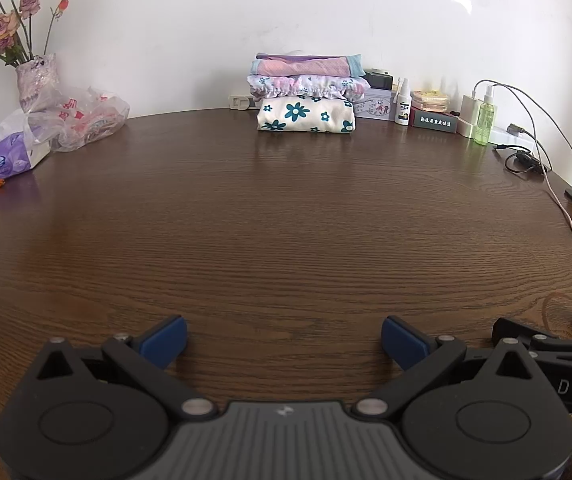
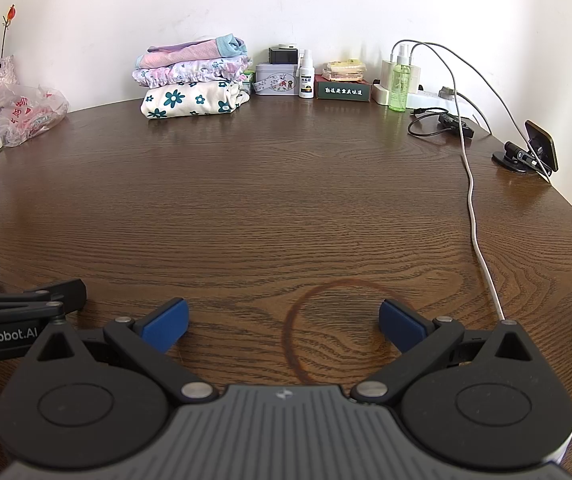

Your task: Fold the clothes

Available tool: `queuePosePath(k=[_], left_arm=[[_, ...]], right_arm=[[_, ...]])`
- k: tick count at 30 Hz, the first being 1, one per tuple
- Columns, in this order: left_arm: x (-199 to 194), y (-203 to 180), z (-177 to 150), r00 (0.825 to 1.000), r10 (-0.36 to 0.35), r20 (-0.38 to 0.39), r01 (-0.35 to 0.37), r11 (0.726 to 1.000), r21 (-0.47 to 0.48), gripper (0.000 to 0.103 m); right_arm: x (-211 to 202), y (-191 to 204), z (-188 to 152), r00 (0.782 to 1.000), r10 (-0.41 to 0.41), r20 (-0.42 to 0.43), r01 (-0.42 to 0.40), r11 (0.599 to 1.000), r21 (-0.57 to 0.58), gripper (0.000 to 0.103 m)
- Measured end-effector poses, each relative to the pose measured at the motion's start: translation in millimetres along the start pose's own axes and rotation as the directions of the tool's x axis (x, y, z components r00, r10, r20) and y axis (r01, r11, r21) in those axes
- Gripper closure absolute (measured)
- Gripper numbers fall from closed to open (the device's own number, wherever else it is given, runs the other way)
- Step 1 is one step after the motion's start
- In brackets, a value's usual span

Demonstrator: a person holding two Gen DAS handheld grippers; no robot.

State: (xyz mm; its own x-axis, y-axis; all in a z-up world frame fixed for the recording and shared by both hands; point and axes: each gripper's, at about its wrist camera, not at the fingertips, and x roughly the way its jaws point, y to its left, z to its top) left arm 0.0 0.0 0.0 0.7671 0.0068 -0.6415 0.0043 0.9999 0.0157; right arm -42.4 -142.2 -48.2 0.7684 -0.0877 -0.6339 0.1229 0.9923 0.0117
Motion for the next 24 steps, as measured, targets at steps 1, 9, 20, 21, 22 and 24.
queuePosePath(k=[1, 9, 20, 21, 22, 24], left_arm=[[0.0, 0.1, -0.1, 1.0, -0.001, 0.001, 0.001, 1.0, -0.002, 0.0], [2.3, 1.0, 1.2, 1.0, -0.005, 0.001, 0.005, 1.0, -0.004, 0.0], [2.6, 0.1, 1.7, 1.0, -0.002, 0.0, 0.002, 1.0, -0.001, 0.0], [2.2, -0.1, 1.0, 1.0, -0.002, 0.0, 0.002, 1.0, -0.001, 0.0], [1.8, -0.3, 0.5, 1.0, -0.002, 0.0, 0.002, 1.0, -0.001, 0.0], [2.1, 0.1, 0.7, 1.0, -0.002, 0.0, 0.002, 1.0, -0.001, 0.0]], right_arm=[[0.0, 0.1, 0.1, 1.0, -0.001, 0.0, 0.001, 1.0, -0.001, 0.0], [-0.6, 0.6, 0.4, 1.0, -0.003, -0.002, 0.003, 1.0, -0.004, 0.0], [-0.1, 1.5, -0.3, 1.0, -0.003, -0.001, 0.003, 1.0, -0.003, 0.0], [-0.2, 2.5, -0.1, 1.0, -0.003, -0.001, 0.003, 1.0, -0.003, 0.0], [-0.2, 3.1, 0.2, 1.0, -0.003, -0.001, 0.003, 1.0, -0.002, 0.0], [0.0, -0.5, 0.0, 1.0, -0.002, -0.001, 0.002, 1.0, -0.002, 0.0]])
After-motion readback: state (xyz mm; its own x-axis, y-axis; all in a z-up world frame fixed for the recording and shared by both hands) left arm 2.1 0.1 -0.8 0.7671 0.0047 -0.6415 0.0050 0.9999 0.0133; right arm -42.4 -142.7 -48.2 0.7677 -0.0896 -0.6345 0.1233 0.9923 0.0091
